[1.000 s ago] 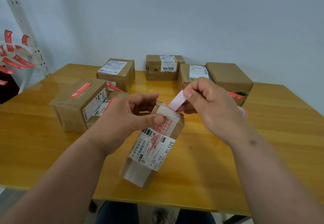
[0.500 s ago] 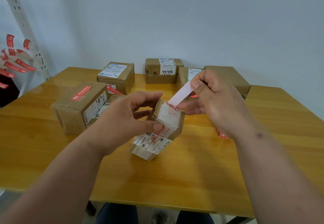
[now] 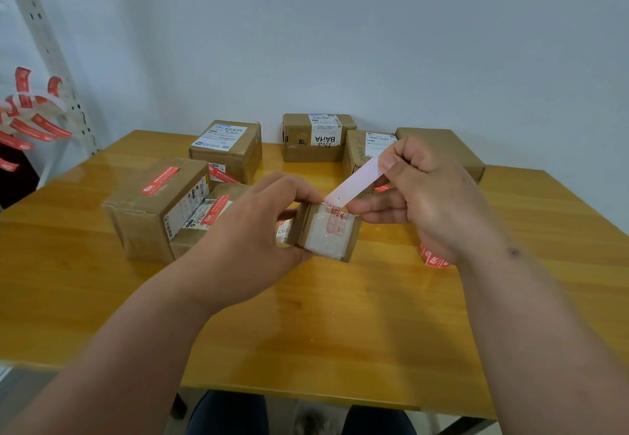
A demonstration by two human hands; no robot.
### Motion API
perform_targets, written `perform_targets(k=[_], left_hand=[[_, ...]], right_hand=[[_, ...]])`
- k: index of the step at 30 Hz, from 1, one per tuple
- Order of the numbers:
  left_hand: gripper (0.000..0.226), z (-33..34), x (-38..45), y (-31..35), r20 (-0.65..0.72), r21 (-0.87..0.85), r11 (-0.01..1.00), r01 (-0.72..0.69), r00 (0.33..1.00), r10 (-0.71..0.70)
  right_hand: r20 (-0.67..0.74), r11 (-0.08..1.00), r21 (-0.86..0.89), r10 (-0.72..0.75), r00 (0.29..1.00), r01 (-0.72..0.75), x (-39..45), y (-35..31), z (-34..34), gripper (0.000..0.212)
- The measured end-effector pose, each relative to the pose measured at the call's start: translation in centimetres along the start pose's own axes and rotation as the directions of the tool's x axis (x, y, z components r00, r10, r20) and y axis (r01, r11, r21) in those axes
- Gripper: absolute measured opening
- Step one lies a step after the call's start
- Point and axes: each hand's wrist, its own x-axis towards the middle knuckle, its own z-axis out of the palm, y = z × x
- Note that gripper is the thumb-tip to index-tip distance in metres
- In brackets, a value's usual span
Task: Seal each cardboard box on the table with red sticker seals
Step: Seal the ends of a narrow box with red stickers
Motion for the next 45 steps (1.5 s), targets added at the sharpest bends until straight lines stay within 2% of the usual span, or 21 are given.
perform_targets(k=[6,11,14,16,18,20,22,23,25,27,29,32,35,38,39,40,41,42,43,45], left_hand=[[0.059,1.3,-0.4,-1.0,-0.078,0.189,0.978,-0.089,0.991,0.105],[0.061,2.4,-0.9,-2.0,-0.127,0.233,0.962,-0.141,0.976,0.174],[0.059,2.9,-1.1,-2.3,-0.205,0.114,0.99,-0.081,0.973,0.103],[0.056,3.0,-1.1,-2.0,-0.261,-0.166,0.985,0.042,0.962,-0.085],[0.059,2.9,-1.0,-1.9,-0.251,-0.477,0.864,0.16,0.917,-0.308],[0.061,2.8,-1.0,-2.4,-0.143,-0.743,0.631,0.221,0.87,-0.473],[0.056,3.0,-1.1,-3.2,-0.001,-0.894,0.371,0.252,0.826,-0.563],[0.053,3.2,-1.3,-3.6,0.062,-0.919,0.279,0.278,0.802,-0.595],[0.045,3.6,-1.8,-4.3,0.174,-0.922,0.163,0.352,0.75,-0.638],[0.041,3.9,-2.2,-4.7,0.261,-0.894,0.104,0.435,0.696,-0.669],[0.041,4.1,-2.4,-4.8,0.307,-0.854,0.086,0.512,0.632,-0.712],[0.04,4.2,-2.5,-5.1,0.318,-0.792,0.103,0.602,0.55,-0.773],[0.04,3.9,-2.4,-5.2,0.324,-0.68,0.167,0.714,0.497,-0.805],[0.038,3.3,-2.3,-4.6,0.279,-0.35,0.356,0.867,0.459,-0.844],[0.039,3.1,-2.2,-4.4,0.222,-0.2,0.441,0.875,0.479,-0.849],[0.04,3.0,-2.1,-4.2,0.139,-0.058,0.524,0.85,0.527,-0.839],[0.038,2.9,-2.0,-4.1,0.044,0.047,0.605,0.795,0.603,-0.797],[0.032,2.8,-1.8,-3.8,-0.041,0.082,0.684,0.725,0.688,-0.724],[0.023,2.7,-1.7,-3.2,-0.1,0.045,0.756,0.654,0.755,-0.647],[0.006,2.6,-1.2,-1.7,-0.14,-0.139,0.836,0.53,0.826,-0.547]], right_hand=[[-0.021,0.996,0.092,0.02,1.0,-0.018,0.2,0.2,-0.1,0.02],[-0.052,0.988,0.154,0.042,0.998,-0.033,0.2,0.5,-0.3,0.02],[-0.091,0.981,0.191,0.048,0.995,-0.029,0.2,0.7,-0.3,0.02],[-0.149,0.974,0.227,0.042,0.988,-0.008,0.2,0.8,-0.4,0.02],[-0.214,0.968,0.251,0.03,0.976,0.026,0.2,0.8,-0.5,0.02],[-0.257,0.966,0.256,0.024,0.966,0.044,0.2,1.0,-0.6,0.019],[-0.265,0.971,0.234,0.023,0.964,0.041,0.2,1.2,-0.6,0.019],[-0.259,0.975,0.218,0.024,0.966,0.035,0.2,1.4,-0.5,0.019],[-0.24,0.983,0.183,0.025,0.971,0.02,0.2,1.9,-0.4,0.019],[-0.212,0.989,0.147,0.026,0.977,0.005,0.1,2.4,-0.1,0.019],[-0.19,0.994,0.11,0.036,0.981,-0.015,0.1,2.8,0.2,0.019],[-0.177,0.997,0.066,0.06,0.982,-0.049,0.1,3.3,0.6,0.018],[-0.174,0.997,0.019,0.076,0.982,-0.074,0.1,3.8,0.8,0.018],[-0.169,0.996,-0.039,0.074,0.983,-0.082,0.0,4.2,1.0,0.018],[-0.167,0.994,-0.072,0.069,0.984,-0.082,0.0,4.3,1.0,0.018],[-0.164,0.991,-0.108,0.06,0.985,-0.078,-0.1,4.4,1.1,0.018],[-0.162,0.987,-0.146,0.047,0.986,-0.071,-0.1,4.5,1.1,0.018],[-0.161,0.981,-0.185,0.03,0.987,-0.06,-0.1,4.6,1.3,0.019],[-0.16,0.974,-0.223,0.012,0.987,-0.048,-0.2,4.6,1.4,0.018],[-0.155,0.956,-0.292,-0.02,0.988,-0.026,-0.3,4.4,1.9,0.017]])
